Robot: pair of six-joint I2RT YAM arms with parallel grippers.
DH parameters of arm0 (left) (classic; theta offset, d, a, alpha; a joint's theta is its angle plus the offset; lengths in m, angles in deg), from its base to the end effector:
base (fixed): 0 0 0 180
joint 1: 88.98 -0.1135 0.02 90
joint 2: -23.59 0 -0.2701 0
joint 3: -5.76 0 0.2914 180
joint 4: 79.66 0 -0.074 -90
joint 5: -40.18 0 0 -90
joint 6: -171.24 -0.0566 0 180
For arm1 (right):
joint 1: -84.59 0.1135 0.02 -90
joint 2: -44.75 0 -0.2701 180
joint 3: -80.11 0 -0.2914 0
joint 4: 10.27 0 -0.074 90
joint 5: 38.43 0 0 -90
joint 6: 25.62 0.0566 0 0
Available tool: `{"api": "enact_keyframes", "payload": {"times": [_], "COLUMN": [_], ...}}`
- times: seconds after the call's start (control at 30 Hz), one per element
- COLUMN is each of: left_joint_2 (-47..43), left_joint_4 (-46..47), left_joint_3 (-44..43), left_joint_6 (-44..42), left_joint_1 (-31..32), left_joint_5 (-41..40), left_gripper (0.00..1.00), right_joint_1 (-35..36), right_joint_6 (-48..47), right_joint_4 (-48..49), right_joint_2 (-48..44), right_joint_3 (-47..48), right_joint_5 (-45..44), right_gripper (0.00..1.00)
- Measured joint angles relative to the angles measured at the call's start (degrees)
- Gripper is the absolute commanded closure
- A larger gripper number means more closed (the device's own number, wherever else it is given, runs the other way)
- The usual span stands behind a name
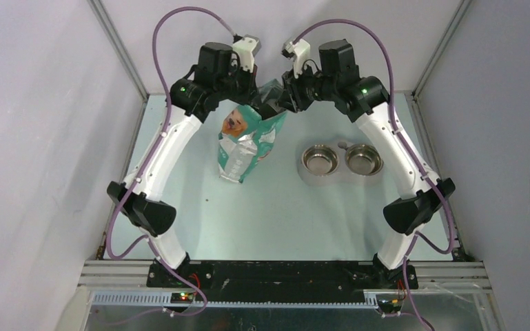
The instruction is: Serve the pet food
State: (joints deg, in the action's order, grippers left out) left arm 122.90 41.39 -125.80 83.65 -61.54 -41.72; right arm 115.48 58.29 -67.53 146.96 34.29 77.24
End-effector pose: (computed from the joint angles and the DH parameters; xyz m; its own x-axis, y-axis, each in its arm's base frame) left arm 0.3747 -0.2035 0.4771 -0.4223 0.1724 -0.8899 0.5507 0.8286 -0.1008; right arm 0.3627 0.2456 0.4784 -0.2798 -0.2788 -0.9187 -0.8332 0.5459 0.0881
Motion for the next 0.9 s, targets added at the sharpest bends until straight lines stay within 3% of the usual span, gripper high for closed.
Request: {"api": "enact_keyframes", "payload": {"times": [0.23, 0.47, 0.57, 0.77, 0.87, 0.9], "left_joint_2": [-0.33, -0.7, -0.7, 0.66, 1.86, 2.36], "left_joint_4": [-2.75, -4.9, -5.44, -6.16, -6.21, -6.08], "left_joint_3": [-2.1, -1.07, -1.07, -1.09, -1.07, -1.07], "left_joint_6": [-0.31, -0.24, 0.02, 0.13, 0.28, 0.33], "left_joint_1": [2.71, 2.6, 2.6, 2.6, 2.54, 2.38], "left_joint_5": [-4.33, -5.42, -5.33, -4.92, -4.96, -4.92], "left_gripper": [0.8, 0.62, 0.64, 0.8, 0.77, 0.69], "right_joint_1": [0.48, 0.48, 0.5, 0.87, 1.18, 1.22], "right_joint_6": [-1.11, -2.1, -2.08, -2.05, -1.84, -1.62], "right_joint_4": [-4.07, -6.32, -7.04, -7.67, -7.65, -7.67], "right_joint_2": [0.57, 9.2, 11.15, 13.05, 13.79, 13.92], "right_joint_3": [0.98, 11.15, 11.52, 11.56, 11.58, 11.58], "right_joint_5": [-0.02, -3.04, -4.13, -6.25, -6.82, -6.97], "right_gripper": [1.0, 1.0, 1.0, 1.0, 1.0, 1.0]}}
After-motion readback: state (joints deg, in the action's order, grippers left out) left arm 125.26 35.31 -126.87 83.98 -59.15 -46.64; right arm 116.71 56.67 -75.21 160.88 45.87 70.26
